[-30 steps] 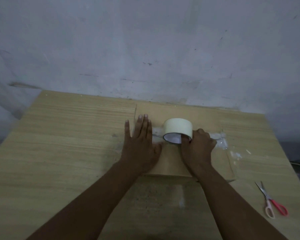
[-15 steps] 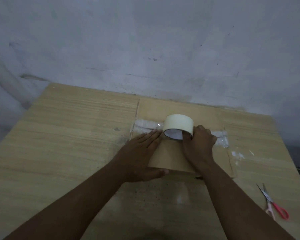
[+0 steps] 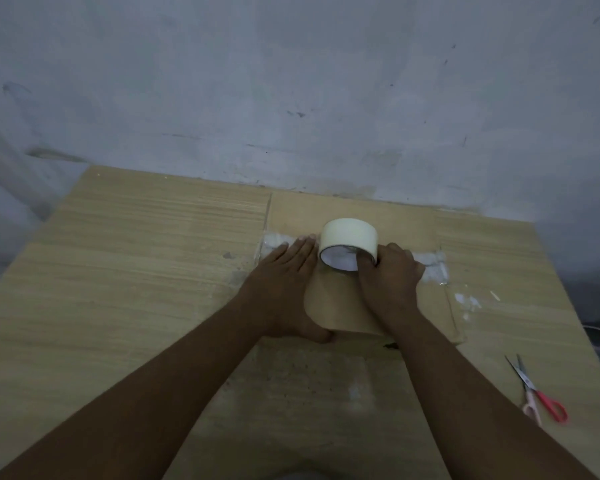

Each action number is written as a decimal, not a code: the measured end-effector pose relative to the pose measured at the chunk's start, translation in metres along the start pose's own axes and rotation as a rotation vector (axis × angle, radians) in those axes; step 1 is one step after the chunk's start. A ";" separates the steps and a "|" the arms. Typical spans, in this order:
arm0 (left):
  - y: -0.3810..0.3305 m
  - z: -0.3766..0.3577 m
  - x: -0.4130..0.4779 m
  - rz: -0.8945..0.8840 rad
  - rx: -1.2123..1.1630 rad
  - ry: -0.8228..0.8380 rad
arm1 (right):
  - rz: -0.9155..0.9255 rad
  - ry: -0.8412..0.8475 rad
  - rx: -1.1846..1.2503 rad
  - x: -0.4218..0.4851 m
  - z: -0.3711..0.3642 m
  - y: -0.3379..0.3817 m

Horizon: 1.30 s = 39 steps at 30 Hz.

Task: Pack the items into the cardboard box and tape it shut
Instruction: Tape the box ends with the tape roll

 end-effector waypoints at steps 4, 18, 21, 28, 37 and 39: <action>-0.003 0.001 -0.002 -0.061 -0.067 -0.004 | -0.028 0.010 -0.066 0.002 -0.004 -0.001; -0.005 0.002 -0.006 -0.077 0.014 0.075 | 0.017 -0.099 0.227 0.000 0.010 -0.016; -0.006 0.005 0.004 -0.088 0.044 0.106 | 0.018 -0.065 0.229 -0.001 0.010 -0.016; -0.013 0.001 0.015 -0.146 -0.039 0.133 | 0.026 -0.051 0.150 -0.003 0.008 -0.011; -0.010 -0.001 0.001 -0.133 -0.073 0.133 | 0.010 -0.046 0.039 -0.006 0.007 -0.015; -0.009 0.004 0.002 -0.150 -0.026 0.150 | 0.013 -0.050 0.026 -0.008 0.008 -0.013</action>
Point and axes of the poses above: each hand's wrist, its own x-axis towards the middle knuckle, its own z-axis out of the back of the hand, y = z × x, the point moved 7 cm from there along x, towards the middle knuckle, and after that the axes turned 6 degrees about y, right-handed, at the moved point
